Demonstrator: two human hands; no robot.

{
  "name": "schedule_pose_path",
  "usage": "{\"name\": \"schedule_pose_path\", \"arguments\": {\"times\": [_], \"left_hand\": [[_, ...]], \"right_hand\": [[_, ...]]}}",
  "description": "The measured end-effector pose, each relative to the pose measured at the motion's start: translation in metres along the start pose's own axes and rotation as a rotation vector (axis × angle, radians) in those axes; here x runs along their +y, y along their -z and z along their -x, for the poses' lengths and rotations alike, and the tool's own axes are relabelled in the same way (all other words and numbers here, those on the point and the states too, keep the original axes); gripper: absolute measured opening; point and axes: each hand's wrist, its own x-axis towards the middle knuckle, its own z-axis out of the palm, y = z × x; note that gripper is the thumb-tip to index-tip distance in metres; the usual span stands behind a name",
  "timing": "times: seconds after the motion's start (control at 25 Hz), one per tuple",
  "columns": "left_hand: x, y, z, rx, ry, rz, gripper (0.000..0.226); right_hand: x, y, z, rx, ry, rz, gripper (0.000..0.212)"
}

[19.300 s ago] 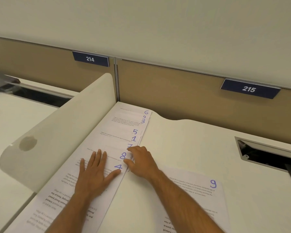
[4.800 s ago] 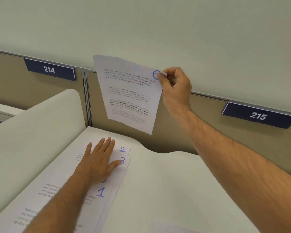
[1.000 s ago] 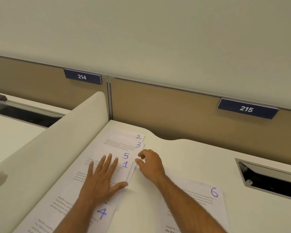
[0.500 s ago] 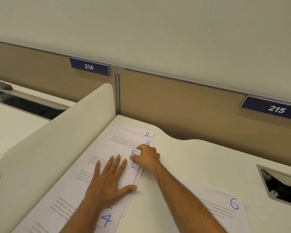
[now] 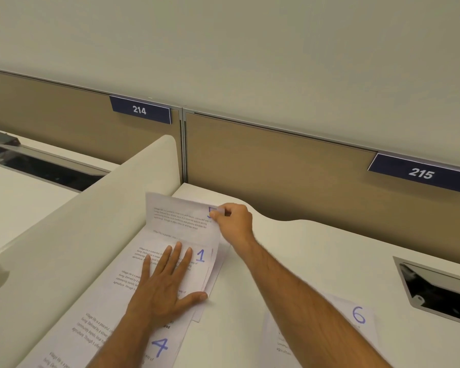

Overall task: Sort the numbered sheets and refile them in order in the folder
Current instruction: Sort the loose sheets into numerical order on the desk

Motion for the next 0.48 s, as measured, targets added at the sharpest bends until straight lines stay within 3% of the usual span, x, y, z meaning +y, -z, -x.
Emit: {"name": "schedule_pose_path", "arguments": {"times": [0.32, 0.48], "left_hand": [[0.000, 0.000, 0.003, -0.039, 0.040, 0.007, 0.108], [0.003, 0.003, 0.004, -0.083, 0.062, -0.004, 0.114]], "right_hand": [[-0.056, 0.052, -0.011, 0.104, 0.134, -0.180, 0.021], [-0.084, 0.092, -0.008, 0.169, 0.286, -0.286, 0.014]]}}
